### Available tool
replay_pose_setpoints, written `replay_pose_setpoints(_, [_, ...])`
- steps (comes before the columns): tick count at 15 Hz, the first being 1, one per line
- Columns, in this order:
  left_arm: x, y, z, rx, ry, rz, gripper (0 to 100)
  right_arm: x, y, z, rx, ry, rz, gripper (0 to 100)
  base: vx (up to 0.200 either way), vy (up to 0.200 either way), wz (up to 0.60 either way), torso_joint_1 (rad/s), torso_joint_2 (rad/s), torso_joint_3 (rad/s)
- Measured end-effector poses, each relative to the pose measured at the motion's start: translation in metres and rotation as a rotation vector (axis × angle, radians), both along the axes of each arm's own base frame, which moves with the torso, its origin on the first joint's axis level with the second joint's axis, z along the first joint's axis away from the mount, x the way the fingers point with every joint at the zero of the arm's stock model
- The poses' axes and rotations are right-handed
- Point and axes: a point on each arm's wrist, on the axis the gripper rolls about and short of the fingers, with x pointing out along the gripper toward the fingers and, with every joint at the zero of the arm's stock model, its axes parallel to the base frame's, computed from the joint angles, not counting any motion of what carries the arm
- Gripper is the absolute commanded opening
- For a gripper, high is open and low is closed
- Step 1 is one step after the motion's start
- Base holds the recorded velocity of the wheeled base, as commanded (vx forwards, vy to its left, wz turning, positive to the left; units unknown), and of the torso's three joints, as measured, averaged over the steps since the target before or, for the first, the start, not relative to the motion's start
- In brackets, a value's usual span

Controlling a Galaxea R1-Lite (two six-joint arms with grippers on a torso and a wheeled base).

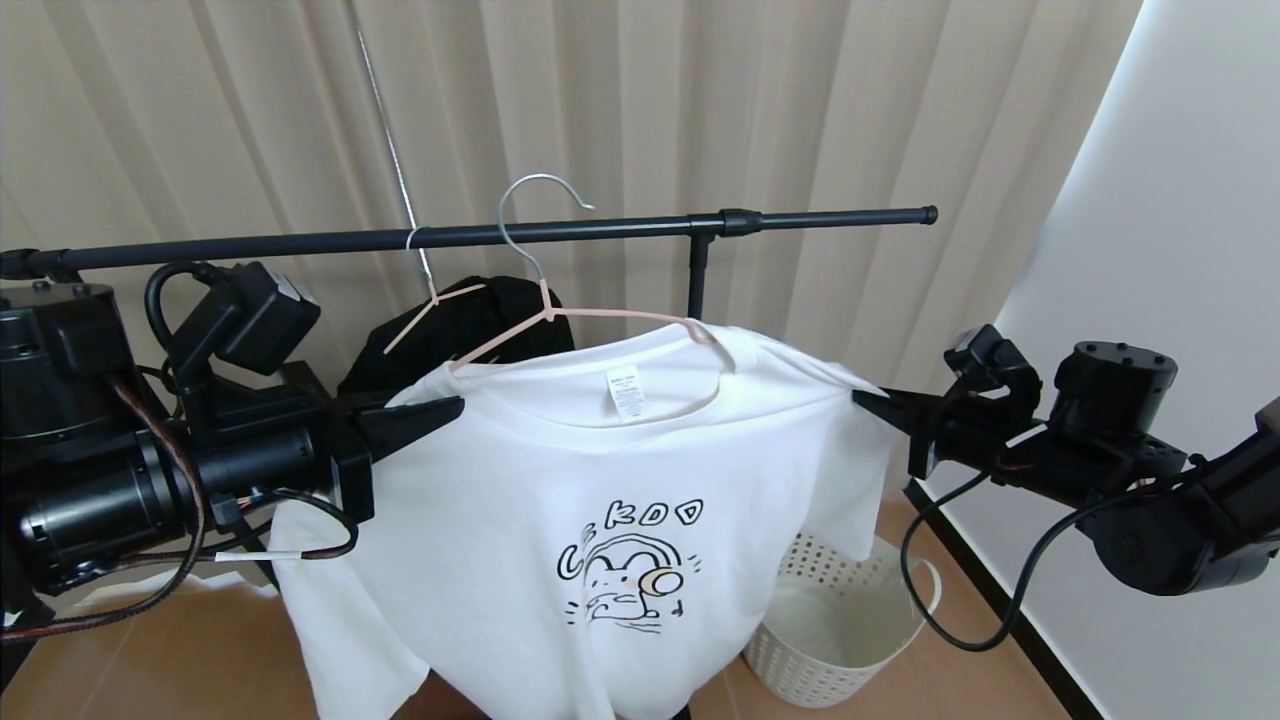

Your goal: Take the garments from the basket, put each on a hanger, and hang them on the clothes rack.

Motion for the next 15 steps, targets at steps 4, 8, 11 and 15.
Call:
replay_pose_setpoints(4, [0.001, 0.006, 0.001, -0.009, 0.0, -0.008, 0, 0.0, -0.001, 0.0, 0.009, 0.004, -0.005, 0, 0.0, 0.0, 0.0, 0.0, 0.0, 0.0])
replay_pose_setpoints(8, [0.001, 0.007, 0.0, -0.009, 0.003, -0.003, 0, -0.004, 0.001, -0.002, 0.005, 0.011, 0.002, 0, 0.0, 0.0, 0.0, 0.0, 0.0, 0.0])
replay_pose_setpoints(11, [0.002, 0.007, -0.001, -0.009, 0.006, -0.002, 0, -0.018, 0.016, 0.001, -0.001, 0.011, 0.051, 0, 0.0, 0.0, 0.0, 0.0, 0.0, 0.0])
replay_pose_setpoints(15, [0.003, 0.006, -0.003, -0.008, 0.016, -0.002, 0, -0.042, 0.034, 0.01, -0.013, -0.001, 0.12, 100, 0.0, 0.0, 0.0, 0.0, 0.0, 0.0])
